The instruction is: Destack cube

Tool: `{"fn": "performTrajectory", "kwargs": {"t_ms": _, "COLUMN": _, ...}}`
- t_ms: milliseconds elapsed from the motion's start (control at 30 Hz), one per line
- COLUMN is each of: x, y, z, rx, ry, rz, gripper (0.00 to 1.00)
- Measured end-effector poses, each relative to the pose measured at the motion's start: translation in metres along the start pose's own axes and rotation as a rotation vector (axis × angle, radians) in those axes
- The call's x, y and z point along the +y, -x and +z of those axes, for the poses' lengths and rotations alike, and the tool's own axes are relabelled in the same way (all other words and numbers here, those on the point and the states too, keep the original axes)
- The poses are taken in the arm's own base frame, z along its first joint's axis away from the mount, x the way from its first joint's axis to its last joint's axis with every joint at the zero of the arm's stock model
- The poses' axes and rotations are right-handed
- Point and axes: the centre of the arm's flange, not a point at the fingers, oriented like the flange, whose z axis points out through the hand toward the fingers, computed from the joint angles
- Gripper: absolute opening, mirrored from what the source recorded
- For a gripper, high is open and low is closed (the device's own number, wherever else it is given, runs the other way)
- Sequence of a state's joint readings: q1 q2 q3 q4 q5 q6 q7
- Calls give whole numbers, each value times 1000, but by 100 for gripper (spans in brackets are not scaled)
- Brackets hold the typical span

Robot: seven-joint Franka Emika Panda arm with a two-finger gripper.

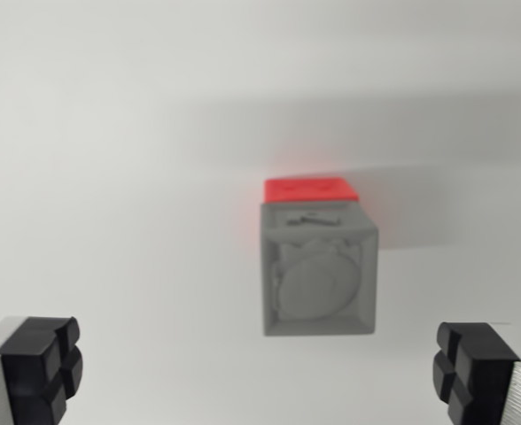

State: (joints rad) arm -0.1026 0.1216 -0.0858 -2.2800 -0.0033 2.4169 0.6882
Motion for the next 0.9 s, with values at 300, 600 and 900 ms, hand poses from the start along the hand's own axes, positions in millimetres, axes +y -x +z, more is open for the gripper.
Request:
{"fn": "performTrajectory", "kwargs": {"t_ms": 300, "x": 19, "y": -2, "z": 32, "rx": -12, "ry": 2, "rz": -1, "gripper": 100}}
{"fn": "performTrajectory", "kwargs": {"t_ms": 600, "x": 38, "y": -3, "z": 64, "rx": -22, "ry": 6, "rz": 0, "gripper": 100}}
{"fn": "performTrajectory", "kwargs": {"t_ms": 900, "x": 39, "y": -2, "z": 103, "rx": -24, "ry": 8, "rz": -2, "gripper": 100}}
